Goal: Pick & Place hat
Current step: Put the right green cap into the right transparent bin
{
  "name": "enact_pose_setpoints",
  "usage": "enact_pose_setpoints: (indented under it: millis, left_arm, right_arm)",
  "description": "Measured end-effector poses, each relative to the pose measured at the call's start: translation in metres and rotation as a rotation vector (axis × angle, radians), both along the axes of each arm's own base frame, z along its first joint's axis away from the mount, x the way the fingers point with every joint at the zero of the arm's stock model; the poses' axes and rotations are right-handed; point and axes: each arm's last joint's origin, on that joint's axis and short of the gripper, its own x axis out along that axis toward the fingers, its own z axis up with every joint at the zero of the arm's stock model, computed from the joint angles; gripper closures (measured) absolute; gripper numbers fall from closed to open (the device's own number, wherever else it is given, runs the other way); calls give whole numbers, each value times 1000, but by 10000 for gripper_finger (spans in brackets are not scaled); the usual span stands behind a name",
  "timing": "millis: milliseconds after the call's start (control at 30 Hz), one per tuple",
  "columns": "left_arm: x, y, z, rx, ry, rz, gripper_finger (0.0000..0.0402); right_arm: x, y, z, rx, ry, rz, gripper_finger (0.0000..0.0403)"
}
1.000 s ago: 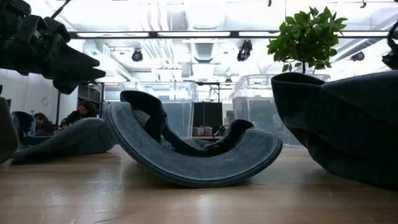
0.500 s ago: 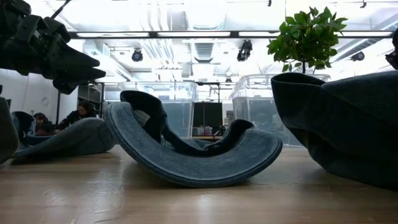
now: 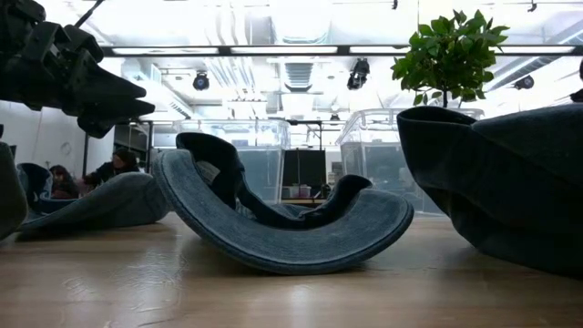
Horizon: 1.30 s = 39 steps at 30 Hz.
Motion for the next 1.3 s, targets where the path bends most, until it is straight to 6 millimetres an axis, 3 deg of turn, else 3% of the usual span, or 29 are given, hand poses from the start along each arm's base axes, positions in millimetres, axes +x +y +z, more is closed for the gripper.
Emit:
enact_pose_setpoints:
  millis: [1067, 1300]
  left_arm:
    - [0, 0, 0, -2, -2, 0, 214]
    - [0, 0, 0, -2, -3, 1, 214]
  right_arm:
    - [10, 3, -15, -130, -80, -7, 209]
    - [8, 1, -22, -152, -55, -44, 255]
